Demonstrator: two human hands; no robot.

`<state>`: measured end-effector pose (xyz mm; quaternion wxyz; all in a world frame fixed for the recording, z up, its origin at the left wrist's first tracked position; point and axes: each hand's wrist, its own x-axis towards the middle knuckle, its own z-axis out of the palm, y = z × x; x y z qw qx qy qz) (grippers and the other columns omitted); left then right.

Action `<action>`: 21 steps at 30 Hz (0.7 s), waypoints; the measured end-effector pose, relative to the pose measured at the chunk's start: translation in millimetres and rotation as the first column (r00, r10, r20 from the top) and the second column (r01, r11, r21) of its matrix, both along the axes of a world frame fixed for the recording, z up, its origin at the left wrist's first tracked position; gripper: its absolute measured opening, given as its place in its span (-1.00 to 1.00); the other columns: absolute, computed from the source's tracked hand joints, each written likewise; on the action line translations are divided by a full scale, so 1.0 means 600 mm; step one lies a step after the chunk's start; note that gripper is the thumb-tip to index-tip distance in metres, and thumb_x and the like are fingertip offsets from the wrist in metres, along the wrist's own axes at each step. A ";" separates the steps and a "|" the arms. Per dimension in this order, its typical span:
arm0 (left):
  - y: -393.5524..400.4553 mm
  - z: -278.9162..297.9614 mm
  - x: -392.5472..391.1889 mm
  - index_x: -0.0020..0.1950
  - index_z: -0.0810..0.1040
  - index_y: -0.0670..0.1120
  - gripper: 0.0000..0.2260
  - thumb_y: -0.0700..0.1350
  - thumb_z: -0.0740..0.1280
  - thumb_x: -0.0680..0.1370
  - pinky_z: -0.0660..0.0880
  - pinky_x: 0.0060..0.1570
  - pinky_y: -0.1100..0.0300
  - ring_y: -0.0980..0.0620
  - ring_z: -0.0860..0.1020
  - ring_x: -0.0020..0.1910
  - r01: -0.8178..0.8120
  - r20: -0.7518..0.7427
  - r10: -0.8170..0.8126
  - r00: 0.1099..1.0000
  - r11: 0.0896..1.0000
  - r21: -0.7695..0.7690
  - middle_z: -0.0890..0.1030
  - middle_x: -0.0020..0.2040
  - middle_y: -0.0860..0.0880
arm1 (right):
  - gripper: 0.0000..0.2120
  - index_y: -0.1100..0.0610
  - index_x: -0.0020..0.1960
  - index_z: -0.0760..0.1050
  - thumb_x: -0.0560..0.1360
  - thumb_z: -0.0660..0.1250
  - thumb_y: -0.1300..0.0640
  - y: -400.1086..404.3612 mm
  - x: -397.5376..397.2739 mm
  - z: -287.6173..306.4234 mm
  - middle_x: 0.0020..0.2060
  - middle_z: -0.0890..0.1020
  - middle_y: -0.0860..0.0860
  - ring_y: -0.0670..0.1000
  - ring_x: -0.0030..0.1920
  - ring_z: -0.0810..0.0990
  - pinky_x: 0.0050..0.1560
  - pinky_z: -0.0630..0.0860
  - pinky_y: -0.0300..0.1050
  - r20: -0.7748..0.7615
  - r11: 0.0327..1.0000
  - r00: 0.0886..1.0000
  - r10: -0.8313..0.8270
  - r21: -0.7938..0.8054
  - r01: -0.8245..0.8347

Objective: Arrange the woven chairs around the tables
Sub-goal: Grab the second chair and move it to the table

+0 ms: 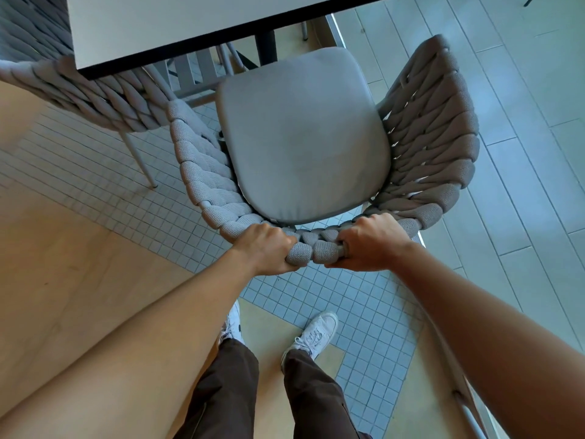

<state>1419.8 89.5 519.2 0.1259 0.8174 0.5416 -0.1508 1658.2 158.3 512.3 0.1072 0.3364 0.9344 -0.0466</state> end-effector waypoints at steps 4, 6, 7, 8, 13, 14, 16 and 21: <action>0.005 0.003 0.007 0.17 0.58 0.00 -0.47 0.39 0.24 0.49 0.53 -0.04 0.04 -0.18 0.63 -0.01 -0.007 -0.020 0.008 1.000 1.000 0.006 0.68 -0.03 -0.08 | -0.23 -0.04 -0.14 0.58 0.30 0.01 -0.68 0.006 0.007 -0.003 -0.29 0.64 -0.10 0.07 -0.29 0.65 -0.30 0.38 -0.15 0.004 1.000 1.000 0.005 0.013 -0.005; 0.003 0.003 0.010 0.18 0.57 0.00 -0.47 0.40 0.25 0.49 0.52 -0.06 0.05 -0.17 0.63 -0.01 -0.022 -0.028 0.022 0.999 1.000 0.018 0.67 -0.03 -0.08 | -0.25 -0.04 -0.13 0.59 0.30 0.03 -0.68 0.005 0.008 -0.003 -0.29 0.64 -0.11 0.06 -0.30 0.64 -0.30 0.41 -0.15 0.010 1.000 1.000 -0.001 0.013 0.001; 0.001 0.004 0.014 0.19 0.56 0.02 -0.47 0.40 0.25 0.48 0.51 -0.07 0.06 -0.16 0.63 -0.01 -0.032 -0.032 0.033 0.999 0.999 0.031 0.67 -0.03 -0.06 | -0.25 -0.04 -0.12 0.59 0.31 0.04 -0.67 0.005 0.008 -0.003 -0.28 0.64 -0.11 0.05 -0.29 0.64 -0.30 0.42 -0.16 0.012 1.000 1.000 -0.007 0.010 0.007; 0.000 0.004 0.018 0.22 0.55 0.04 -0.47 0.40 0.24 0.47 0.50 -0.08 0.07 -0.15 0.63 -0.01 -0.043 -0.034 0.045 0.998 0.998 0.047 0.68 -0.01 -0.04 | -0.26 -0.04 -0.11 0.58 0.31 0.04 -0.67 0.005 0.010 -0.003 -0.26 0.65 -0.11 0.03 -0.27 0.65 -0.30 0.41 -0.15 0.011 1.000 1.000 -0.014 0.007 0.014; -0.013 0.004 0.035 0.44 0.41 0.12 -0.30 0.48 0.21 0.41 0.49 -0.11 0.10 -0.07 0.65 0.02 -0.082 -0.002 0.083 0.997 0.990 0.113 0.68 0.10 0.04 | -0.30 -0.08 0.17 0.55 0.34 0.15 -0.59 -0.004 0.009 -0.002 0.00 0.69 -0.12 0.01 -0.01 0.68 -0.19 0.52 -0.08 -0.041 0.997 0.997 -0.061 -0.041 0.060; -0.015 0.004 0.042 0.44 0.41 0.12 -0.29 0.49 0.21 0.41 0.48 -0.11 0.10 -0.05 0.65 0.03 -0.084 0.006 0.084 0.996 0.990 0.116 0.68 0.11 0.04 | -0.26 -0.07 0.27 0.52 0.35 0.17 -0.57 -0.005 0.009 0.000 0.07 0.69 -0.11 0.01 0.09 0.67 -0.13 0.56 -0.06 -0.049 0.996 0.996 -0.069 -0.051 0.066; -0.014 0.004 0.061 0.39 0.45 0.12 -0.33 0.47 0.21 0.42 0.47 -0.14 0.11 -0.04 0.65 0.01 -0.087 0.018 0.086 0.996 0.991 0.106 0.68 0.10 0.06 | -0.28 -0.06 0.31 0.49 0.35 0.20 -0.51 -0.005 0.008 0.002 0.12 0.69 -0.11 0.03 0.15 0.65 -0.10 0.55 -0.04 -0.021 0.995 0.997 -0.075 -0.070 0.074; -0.001 0.007 0.080 0.25 0.54 0.11 -0.53 0.34 0.28 0.46 0.50 -0.15 0.08 -0.10 0.66 -0.05 -0.133 0.018 0.133 0.991 0.990 0.041 0.69 0.01 0.01 | -0.55 -0.04 -0.03 0.56 0.31 0.17 -0.32 0.001 0.000 0.006 -0.17 0.68 -0.05 0.11 -0.18 0.67 -0.27 0.34 -0.11 0.113 0.995 0.992 -0.048 -0.087 0.058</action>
